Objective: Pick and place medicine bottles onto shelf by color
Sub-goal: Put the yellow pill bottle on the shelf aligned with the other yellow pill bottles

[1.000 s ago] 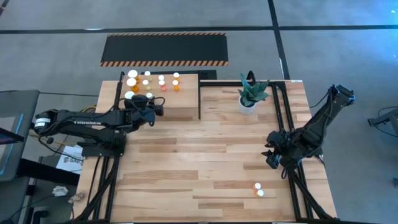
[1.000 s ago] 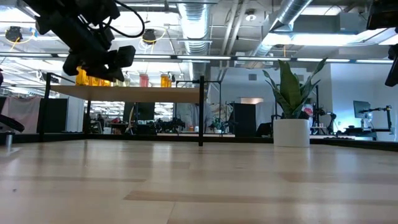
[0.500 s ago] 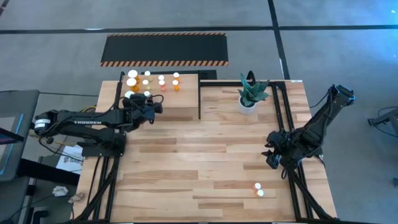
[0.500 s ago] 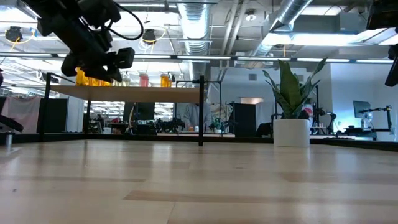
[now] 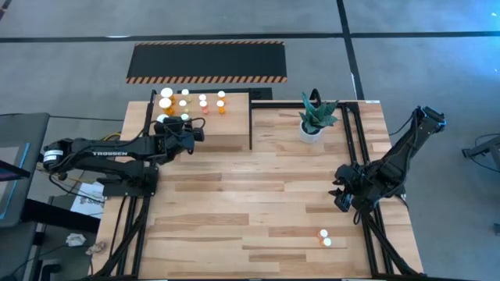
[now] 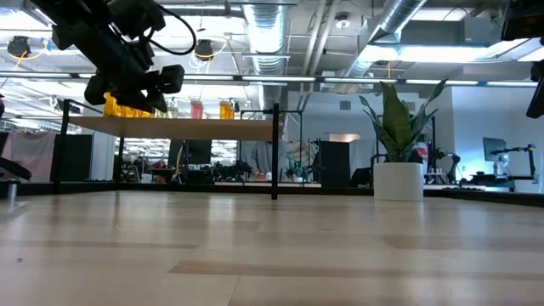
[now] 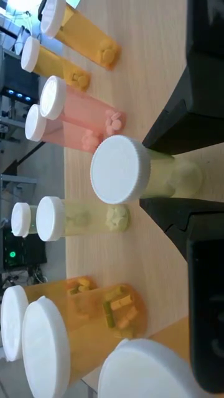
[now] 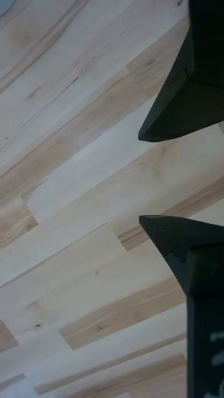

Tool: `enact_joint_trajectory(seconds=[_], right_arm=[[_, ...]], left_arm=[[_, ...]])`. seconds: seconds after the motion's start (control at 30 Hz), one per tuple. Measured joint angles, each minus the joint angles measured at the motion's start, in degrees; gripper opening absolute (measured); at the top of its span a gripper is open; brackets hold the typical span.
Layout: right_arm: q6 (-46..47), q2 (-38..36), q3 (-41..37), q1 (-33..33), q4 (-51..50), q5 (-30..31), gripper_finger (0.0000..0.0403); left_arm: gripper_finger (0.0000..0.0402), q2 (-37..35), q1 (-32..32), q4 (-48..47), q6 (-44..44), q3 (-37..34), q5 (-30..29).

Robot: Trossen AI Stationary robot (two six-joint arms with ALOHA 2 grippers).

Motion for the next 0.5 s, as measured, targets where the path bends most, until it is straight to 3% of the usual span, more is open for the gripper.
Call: enact_joint_trajectory(seconds=[0.5], right_arm=[[0.0,0.0,0.0,0.0,0.0,0.0,0.0226]], left_arm=[[0.0087,0.0,1.49,0.13,-0.02,0.01,0.25]])
